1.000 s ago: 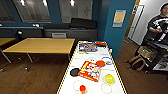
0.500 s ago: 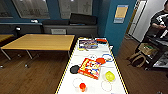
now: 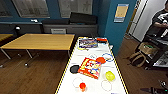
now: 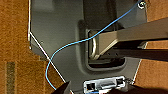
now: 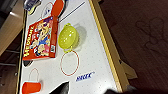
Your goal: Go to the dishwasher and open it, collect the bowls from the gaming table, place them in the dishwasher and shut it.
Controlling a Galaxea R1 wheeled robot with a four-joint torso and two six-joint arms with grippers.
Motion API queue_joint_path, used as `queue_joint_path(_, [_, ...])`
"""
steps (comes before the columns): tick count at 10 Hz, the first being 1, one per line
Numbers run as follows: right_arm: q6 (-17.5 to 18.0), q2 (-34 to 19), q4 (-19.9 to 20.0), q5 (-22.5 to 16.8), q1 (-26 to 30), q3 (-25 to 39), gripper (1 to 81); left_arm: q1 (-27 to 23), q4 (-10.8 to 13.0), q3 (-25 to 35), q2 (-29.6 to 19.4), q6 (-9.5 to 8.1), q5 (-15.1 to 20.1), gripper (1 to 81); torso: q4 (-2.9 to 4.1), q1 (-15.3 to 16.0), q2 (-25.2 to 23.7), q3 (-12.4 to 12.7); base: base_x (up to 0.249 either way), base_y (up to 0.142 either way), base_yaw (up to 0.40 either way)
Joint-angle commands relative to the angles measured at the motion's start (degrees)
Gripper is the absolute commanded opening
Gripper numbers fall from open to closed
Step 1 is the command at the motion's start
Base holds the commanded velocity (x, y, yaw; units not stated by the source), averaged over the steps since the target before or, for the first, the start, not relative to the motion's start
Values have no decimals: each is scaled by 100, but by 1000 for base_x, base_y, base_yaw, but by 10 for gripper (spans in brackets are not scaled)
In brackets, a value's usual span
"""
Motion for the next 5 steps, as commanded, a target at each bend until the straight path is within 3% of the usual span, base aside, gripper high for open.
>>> queue_joint_path(1, [397, -218, 84, -587, 1487, -179, 811, -42, -35, 42, 26, -18, 365, 811, 0, 0, 0, 0, 0, 0, 0])
queue_joint_path(4, [519, 195, 84, -613, 1946, -451, 811, -42, -52, 42, 26, -26, 365, 811, 2, 0, 0, -2, 0, 0, 0])
queue_joint_path(5, [554, 335, 84, -614, 1964, -530, 811, -42, -70, 42, 0, -18, 365, 811, 2, 0, 0, -155, 0, 0, 0])
